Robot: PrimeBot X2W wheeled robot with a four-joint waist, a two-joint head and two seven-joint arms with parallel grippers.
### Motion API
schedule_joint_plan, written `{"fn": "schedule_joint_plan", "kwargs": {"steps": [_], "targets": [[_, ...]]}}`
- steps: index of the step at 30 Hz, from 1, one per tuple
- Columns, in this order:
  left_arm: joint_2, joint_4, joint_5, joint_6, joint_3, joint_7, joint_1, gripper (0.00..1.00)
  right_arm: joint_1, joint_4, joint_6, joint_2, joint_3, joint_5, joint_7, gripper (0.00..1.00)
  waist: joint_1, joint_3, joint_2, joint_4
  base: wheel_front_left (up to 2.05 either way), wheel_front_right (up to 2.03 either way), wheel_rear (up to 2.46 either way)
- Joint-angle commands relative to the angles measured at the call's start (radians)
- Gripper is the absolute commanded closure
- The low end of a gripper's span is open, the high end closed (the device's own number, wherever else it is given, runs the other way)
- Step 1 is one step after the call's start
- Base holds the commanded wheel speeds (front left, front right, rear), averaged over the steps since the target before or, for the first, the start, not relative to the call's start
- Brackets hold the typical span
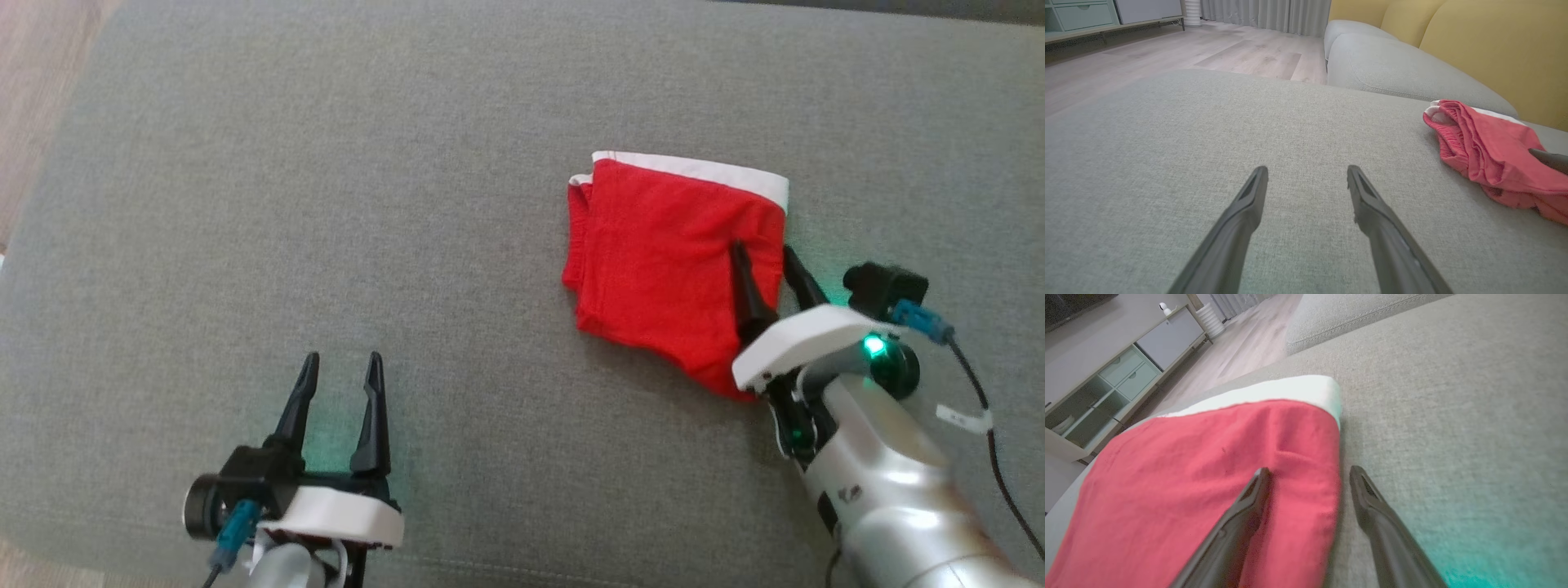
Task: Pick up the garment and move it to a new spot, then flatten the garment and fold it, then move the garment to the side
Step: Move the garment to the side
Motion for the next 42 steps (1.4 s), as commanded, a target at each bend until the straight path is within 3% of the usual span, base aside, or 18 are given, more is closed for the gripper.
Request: {"fn": "schedule_joint_plan", "kwargs": {"steps": [1, 4, 5, 6, 7, 10, 15, 22, 31, 36, 42], "targets": [[0.008, -0.035, 0.0, 0.003, 0.03, -0.005, -0.036, 0.0, -0.001, 0.003, 0.008, 0.026, 0.045, 0.036, -0.001, 0.0, 0.0, 0.012, 0.0, 0.013, 0.0, 0.0, 0.0], [0.008, -0.039, 0.0, 0.001, 0.025, -0.005, -0.039, 0.0, 0.005, -0.01, 0.008, 0.026, 0.123, 0.118, 0.0, 0.0, 0.0, 0.015, 0.0, 0.017, 0.0, 0.0, 0.0], [0.008, -0.04, -0.002, 0.001, 0.022, -0.005, -0.04, 0.0, 0.006, -0.016, 0.008, 0.026, 0.147, 0.145, 0.0, 0.08, 0.0, 0.015, 0.0, 0.016, 0.0, 0.0, 0.0], [0.008, -0.039, -0.005, 0.001, 0.018, -0.005, -0.04, 0.0, 0.006, -0.02, 0.008, 0.026, 0.17, 0.167, 0.0, 0.68, 0.0, 0.015, 0.0, 0.014, 0.0, 0.0, 0.0], [0.008, -0.038, -0.006, 0.0, 0.015, -0.005, -0.04, 0.0, 0.005, -0.02, 0.008, 0.026, 0.19, 0.186, 0.0, 1.0, 0.0, 0.015, 0.0, 0.011, 0.0, 0.0, 0.0], [0.008, -0.036, -0.009, -0.001, 0.013, -0.005, -0.04, 0.0, -0.009, -0.015, 0.008, 0.026, 0.207, 0.21, 0.0, 1.0, 0.0, 0.01, 0.0, -0.006, 0.0, 0.0, 0.0], [0.008, -0.039, -0.003, -0.006, 0.021, -0.005, -0.036, 0.0, -0.015, -0.047, 0.008, 0.026, 0.146, 0.161, 0.0, 1.0, 0.0, -0.008, 0.0, -0.075, 0.0, 0.0, 0.0], [0.008, -0.04, 0.022, -0.028, 0.008, -0.005, -0.052, 0.0, 0.031, -0.108, 0.008, 0.026, 0.09, 0.112, 0.0, 1.0, 0.0, -0.038, 0.0, -0.264, 0.0, 0.0, 0.0], [0.008, -0.031, 0.045, -0.05, -0.02, -0.005, -0.106, 0.0, 0.059, -0.154, 0.008, 0.026, 0.126, 0.109, 0.0, 1.0, 0.0, -0.014, 0.0, -0.517, 0.0, 0.0, 0.0], [0.008, -0.02, 0.05, -0.061, -0.029, -0.005, -0.117, 0.0, 0.055, -0.158, 0.008, 0.026, 0.145, 0.106, 0.0, 1.0, 0.0, 0.005, 0.0, -0.582, 0.0, 0.0, 0.0], [0.008, -0.007, 0.053, -0.069, -0.038, -0.005, -0.117, 0.0, 0.007, -0.129, 0.008, 0.026, 0.132, 0.031, 0.0, 1.0, 0.0, 0.026, 0.0, -0.573, 0.0, 0.0, 0.0]]}}
